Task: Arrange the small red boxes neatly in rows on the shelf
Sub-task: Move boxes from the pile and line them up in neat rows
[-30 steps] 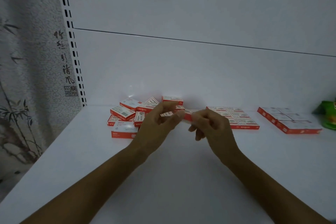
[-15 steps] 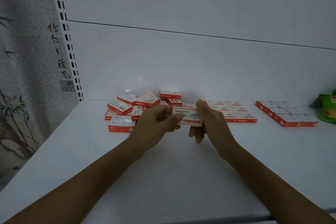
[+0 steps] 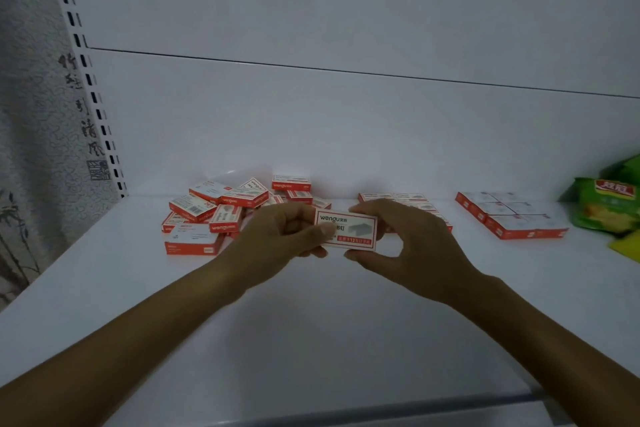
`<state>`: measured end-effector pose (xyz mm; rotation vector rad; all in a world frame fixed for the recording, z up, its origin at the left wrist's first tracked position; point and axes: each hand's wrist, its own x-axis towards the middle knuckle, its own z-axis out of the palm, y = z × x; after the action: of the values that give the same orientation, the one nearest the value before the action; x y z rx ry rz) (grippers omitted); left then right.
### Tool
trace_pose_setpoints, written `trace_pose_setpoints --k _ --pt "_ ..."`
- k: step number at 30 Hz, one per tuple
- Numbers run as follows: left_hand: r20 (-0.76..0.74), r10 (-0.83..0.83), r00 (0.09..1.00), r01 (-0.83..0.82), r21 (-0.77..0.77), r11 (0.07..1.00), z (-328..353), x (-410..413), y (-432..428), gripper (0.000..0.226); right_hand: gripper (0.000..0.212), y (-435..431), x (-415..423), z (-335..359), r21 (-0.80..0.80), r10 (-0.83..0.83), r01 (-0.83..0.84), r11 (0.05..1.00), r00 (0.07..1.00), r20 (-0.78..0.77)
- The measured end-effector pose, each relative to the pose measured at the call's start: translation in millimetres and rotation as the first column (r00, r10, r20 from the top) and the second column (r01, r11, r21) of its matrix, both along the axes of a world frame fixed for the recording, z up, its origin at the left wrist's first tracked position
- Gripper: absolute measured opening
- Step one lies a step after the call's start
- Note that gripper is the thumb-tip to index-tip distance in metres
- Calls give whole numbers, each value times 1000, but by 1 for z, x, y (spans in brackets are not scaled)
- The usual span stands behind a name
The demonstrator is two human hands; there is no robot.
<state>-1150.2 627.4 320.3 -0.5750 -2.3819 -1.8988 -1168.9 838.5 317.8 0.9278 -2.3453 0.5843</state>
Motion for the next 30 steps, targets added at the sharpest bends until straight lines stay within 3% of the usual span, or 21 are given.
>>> trace_pose_setpoints --k 5,8,12,16,19,23,30 --pt "-70 -4 998 -9 -180 984 -6 -1 46 38 59 49 -5 -3 24 -54 53 998 996 74" --pt "-116 49 992 -85 -329 940 -17 -7 76 69 66 84 -13 -11 33 -73 68 997 971 228" --pt "-154 97 983 -156 -439 885 -31 -13 105 84 58 112 -23 -25 181 -118 48 982 908 401" --pt "-221 64 973 -174 -529 831 -39 -11 121 81 70 121 -23 -26 238 -120 31 971 921 371" --pt "-260 61 964 -195 -528 827 -40 -5 125 73 61 124 -8 -19 269 -34 -48 962 956 293" --pt "-316 130 940 -300 -581 757 -48 -7 121 76 62 129 4 -22 390 20 -149 909 948 317" --pt "-265 169 949 -307 -664 682 -51 -9 120 78 53 132 -40 -25 343 1 -165 925 902 431"
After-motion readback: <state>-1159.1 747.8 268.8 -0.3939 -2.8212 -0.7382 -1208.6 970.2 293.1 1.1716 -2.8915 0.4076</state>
